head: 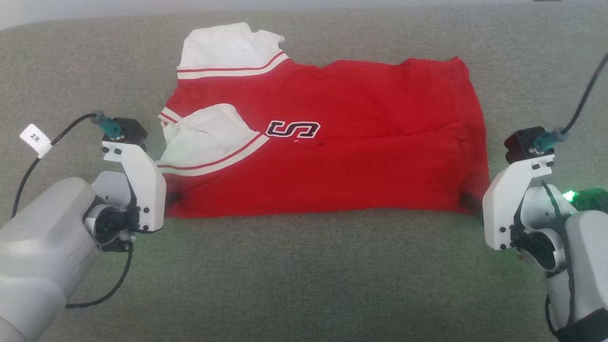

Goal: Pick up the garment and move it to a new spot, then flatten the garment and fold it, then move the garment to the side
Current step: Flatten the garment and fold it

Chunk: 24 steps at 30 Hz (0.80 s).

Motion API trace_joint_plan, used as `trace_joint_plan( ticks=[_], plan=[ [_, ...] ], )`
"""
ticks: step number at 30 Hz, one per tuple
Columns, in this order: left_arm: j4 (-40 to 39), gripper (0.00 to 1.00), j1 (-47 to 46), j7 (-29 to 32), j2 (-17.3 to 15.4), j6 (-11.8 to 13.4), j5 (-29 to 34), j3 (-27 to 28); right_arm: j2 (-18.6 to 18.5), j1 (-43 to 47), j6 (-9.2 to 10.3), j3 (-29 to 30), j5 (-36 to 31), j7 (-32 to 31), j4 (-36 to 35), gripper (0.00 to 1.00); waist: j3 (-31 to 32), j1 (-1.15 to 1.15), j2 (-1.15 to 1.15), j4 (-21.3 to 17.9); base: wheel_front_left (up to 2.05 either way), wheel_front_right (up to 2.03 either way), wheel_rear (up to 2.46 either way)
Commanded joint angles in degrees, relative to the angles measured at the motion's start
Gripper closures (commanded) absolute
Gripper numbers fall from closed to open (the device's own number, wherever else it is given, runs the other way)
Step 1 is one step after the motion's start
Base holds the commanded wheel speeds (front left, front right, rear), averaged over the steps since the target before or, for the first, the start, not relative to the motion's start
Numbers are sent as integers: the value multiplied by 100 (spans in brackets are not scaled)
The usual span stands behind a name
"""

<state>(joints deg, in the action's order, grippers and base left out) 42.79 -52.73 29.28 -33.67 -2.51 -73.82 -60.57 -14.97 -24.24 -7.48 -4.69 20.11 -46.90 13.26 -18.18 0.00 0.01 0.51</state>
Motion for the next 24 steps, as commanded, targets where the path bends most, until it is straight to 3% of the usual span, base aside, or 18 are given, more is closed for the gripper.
trace_joint_plan(
  ticks=[1, 11, 16, 24],
  plan=[
    [121, 100, 217, -37, 280, 15, 89, -156, 5, 35, -2, -104, -32, -89, 138, 100, -22, 0, -1, 35, 0, 0, 0],
    [340, 100, 138, 17, 223, -84, 108, -170, -159, -68, 5, -110, -23, 10, 223, 100, 75, 0, -1, 127, 0, 0, 0],
    [213, 100, 56, 135, 2, -34, 154, -173, -345, 10, 4, -139, 101, -87, -11, 100, 231, 0, -1, 165, 0, 0, 0],
    [-571, 100, 149, 352, -437, 320, 209, -204, -713, 409, 5, -92, 381, -496, -631, 100, 500, 0, -1, 226, 0, 0, 0]
  ],
)
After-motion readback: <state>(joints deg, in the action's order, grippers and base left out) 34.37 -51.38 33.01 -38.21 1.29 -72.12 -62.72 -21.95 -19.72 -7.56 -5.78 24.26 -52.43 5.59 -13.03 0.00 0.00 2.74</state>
